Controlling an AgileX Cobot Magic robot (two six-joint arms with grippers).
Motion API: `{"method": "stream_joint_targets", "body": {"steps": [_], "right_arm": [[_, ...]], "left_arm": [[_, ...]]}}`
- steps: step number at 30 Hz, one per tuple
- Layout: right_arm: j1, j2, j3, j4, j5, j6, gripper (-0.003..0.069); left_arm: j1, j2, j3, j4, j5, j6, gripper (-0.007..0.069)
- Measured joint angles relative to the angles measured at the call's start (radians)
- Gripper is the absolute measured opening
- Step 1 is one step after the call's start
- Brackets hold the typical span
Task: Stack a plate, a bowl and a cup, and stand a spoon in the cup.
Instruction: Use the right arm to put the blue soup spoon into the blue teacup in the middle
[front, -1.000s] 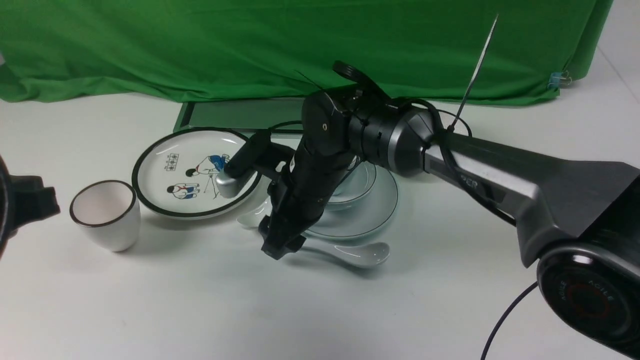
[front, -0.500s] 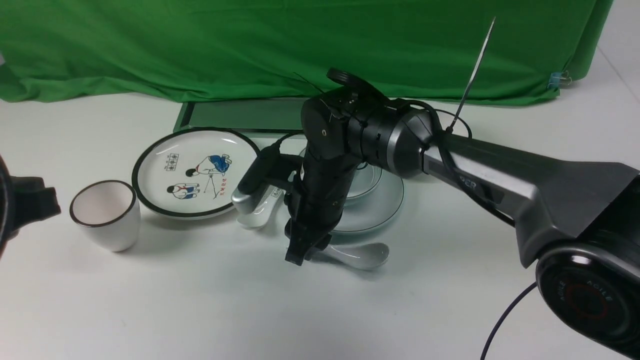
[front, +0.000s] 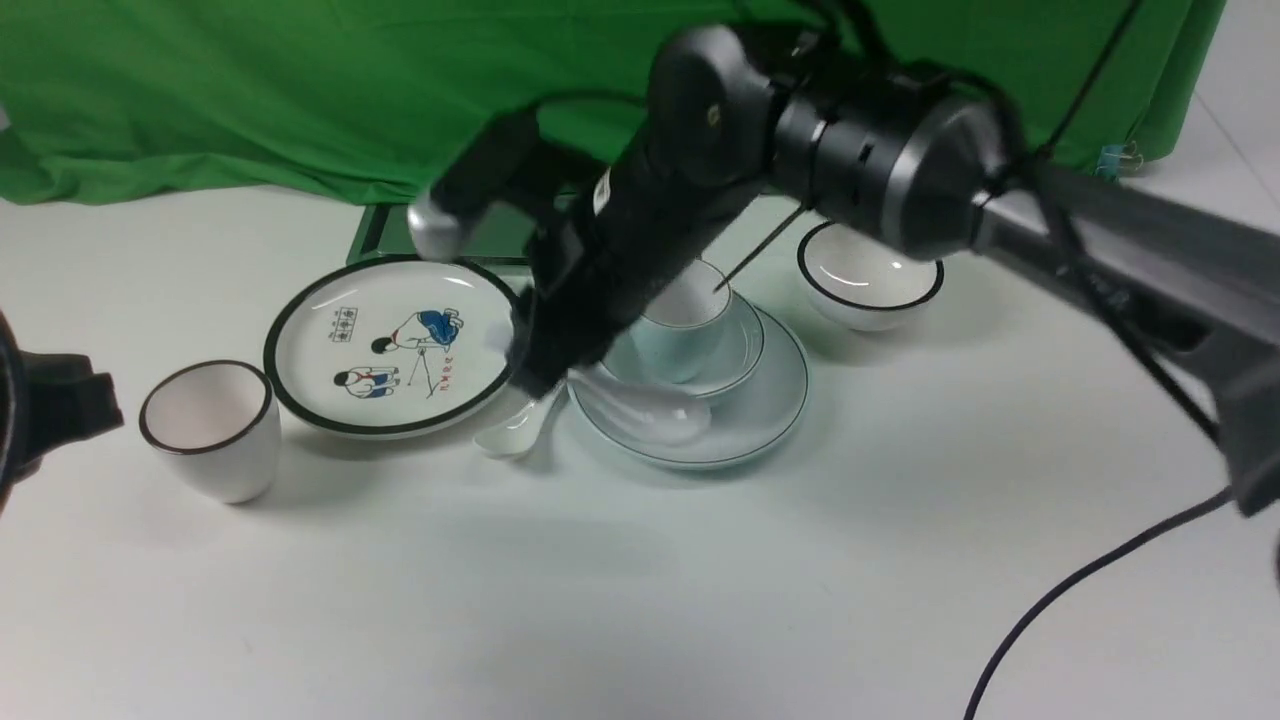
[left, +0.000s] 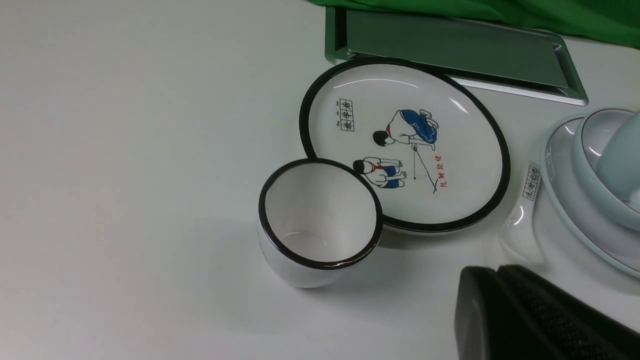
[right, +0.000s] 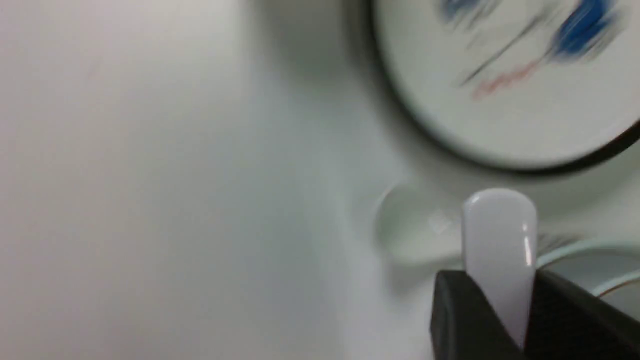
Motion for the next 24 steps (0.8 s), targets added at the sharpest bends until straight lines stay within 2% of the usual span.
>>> {"method": "stream_joint_targets", "body": {"steps": [1, 2, 5, 7, 10, 11, 14, 18, 19, 20, 22, 24], "right_arm": [[-0.004, -0.009, 0.001, 0.005, -0.041, -0.006, 0.0171], [-0.023, -0.024, 0.016, 0.021, -0.177, -0.02, 0.0171], [-0.062, -0.022, 0.08, 0.047, -0.395, -0.027, 0.0171], [-0.075, -0.019, 0.114, 0.049, -0.473, -0.027, 0.0171], [-0.101, -0.015, 0.215, 0.052, -0.675, -0.023, 0.0171], [-0.104, -0.014, 0.221, 0.052, -0.685, -0.02, 0.0171], [-0.122, -0.014, 0.301, 0.055, -0.827, 0.04, 0.0171], [-0.137, -0.014, 0.331, 0.059, -0.863, 0.089, 0.0176], [-0.139, -0.014, 0.335, 0.059, -0.856, 0.098, 0.0217], [-0.139, -0.014, 0.335, 0.059, -0.856, 0.099, 0.0224], [-0.139, -0.016, 0.339, 0.059, -0.835, 0.104, 0.0328], [-0.139, -0.023, 0.34, 0.057, -0.801, 0.104, 0.0382]], "left_arm": [[0.0, 0.0, 0.0, 0.0, 0.002, 0.0, -0.0029], [0.0, 0.0, 0.0, -0.003, 0.003, 0.0, -0.0029], [0.0, -0.002, 0.0, -0.003, 0.004, 0.001, -0.0029], [0.0, -0.003, 0.0, -0.003, 0.004, 0.001, -0.0029], [0.0, -0.003, 0.0, -0.003, 0.004, 0.001, -0.0029], [0.0, -0.003, 0.0, -0.003, 0.004, 0.001, -0.0029], [0.0, -0.003, 0.0, -0.004, 0.004, 0.001, -0.0029], [0.0, -0.003, 0.0, -0.01, 0.004, 0.001, -0.0029], [0.0, -0.003, 0.0, -0.016, 0.004, 0.001, -0.0029], [0.0, -0.003, 0.0, -0.016, 0.004, 0.001, -0.0029], [0.0, -0.01, 0.0, -0.03, 0.004, 0.001, -0.0029], [0.0, -0.032, 0.0, -0.049, 0.007, 0.019, -0.0029]]}}
